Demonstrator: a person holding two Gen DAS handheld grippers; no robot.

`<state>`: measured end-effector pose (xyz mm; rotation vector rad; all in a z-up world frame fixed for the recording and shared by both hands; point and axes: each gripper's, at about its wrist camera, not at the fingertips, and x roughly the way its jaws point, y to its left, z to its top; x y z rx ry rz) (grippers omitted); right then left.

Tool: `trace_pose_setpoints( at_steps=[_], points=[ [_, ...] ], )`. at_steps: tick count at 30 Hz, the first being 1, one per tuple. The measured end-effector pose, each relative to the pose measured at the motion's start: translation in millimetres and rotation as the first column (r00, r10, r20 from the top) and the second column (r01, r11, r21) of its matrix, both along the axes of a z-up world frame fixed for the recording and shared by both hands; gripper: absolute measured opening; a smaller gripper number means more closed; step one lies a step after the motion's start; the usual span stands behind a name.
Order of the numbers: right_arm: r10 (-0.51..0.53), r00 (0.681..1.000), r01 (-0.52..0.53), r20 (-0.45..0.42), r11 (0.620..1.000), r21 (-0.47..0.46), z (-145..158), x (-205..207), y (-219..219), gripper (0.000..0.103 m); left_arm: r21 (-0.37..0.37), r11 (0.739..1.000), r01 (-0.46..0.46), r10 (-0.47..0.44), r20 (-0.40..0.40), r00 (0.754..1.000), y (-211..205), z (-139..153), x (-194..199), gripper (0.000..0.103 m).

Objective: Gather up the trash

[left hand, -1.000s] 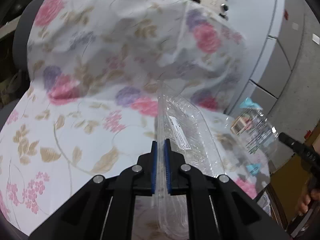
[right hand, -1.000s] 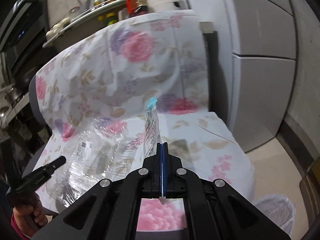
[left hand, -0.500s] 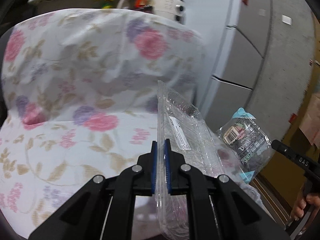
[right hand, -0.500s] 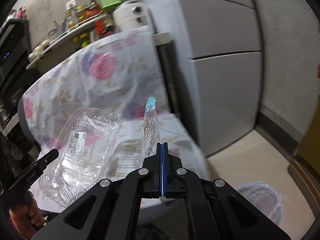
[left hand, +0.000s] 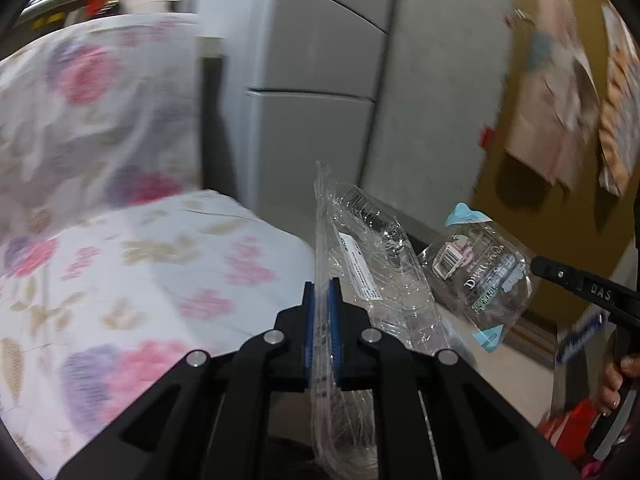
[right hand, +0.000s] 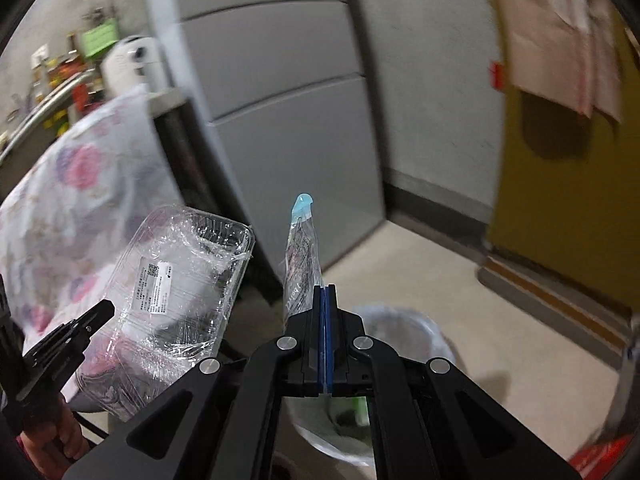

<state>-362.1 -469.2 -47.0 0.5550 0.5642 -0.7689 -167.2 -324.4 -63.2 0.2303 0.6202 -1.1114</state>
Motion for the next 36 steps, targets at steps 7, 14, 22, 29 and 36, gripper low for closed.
trace_pose_setpoints(
  at_steps=[7,14,22,29,36],
  points=[
    [-0.080,0.994,0.087,-0.073,0.991,0.105,-55.4,-28.4,-21.9,0.001,0.066,0.995,0.079,-0.078,-0.014,0.997,-43.6,-28.0,-20.2,0.006],
    [-0.124,0.985,0.144,-0.124,0.976,0.164,-89.9,-29.0,-43.0,0.009,0.084,0.985,0.151,-0.148,-0.046,0.988,-80.1,-46.4,-28.1,0.007],
    [-0.144,0.979,0.170,-0.147,0.967,0.189,-95.7,-38.4,-52.2,0.021,0.075,0.986,0.148,-0.143,-0.070,0.987,-91.1,-55.8,-25.0,0.055],
    [-0.103,0.983,0.126,-0.151,0.980,0.154,-71.7,-28.9,-42.2,0.025,0.070,0.996,0.062,-0.057,-0.061,0.996,-63.0,-39.4,-7.9,0.068],
    [0.001,0.983,0.018,-0.186,0.995,0.102,-30.1,-6.6,-7.2,0.044,0.118,0.992,-0.045,0.049,-0.029,0.998,-26.6,-11.6,4.7,0.089]
  ],
)
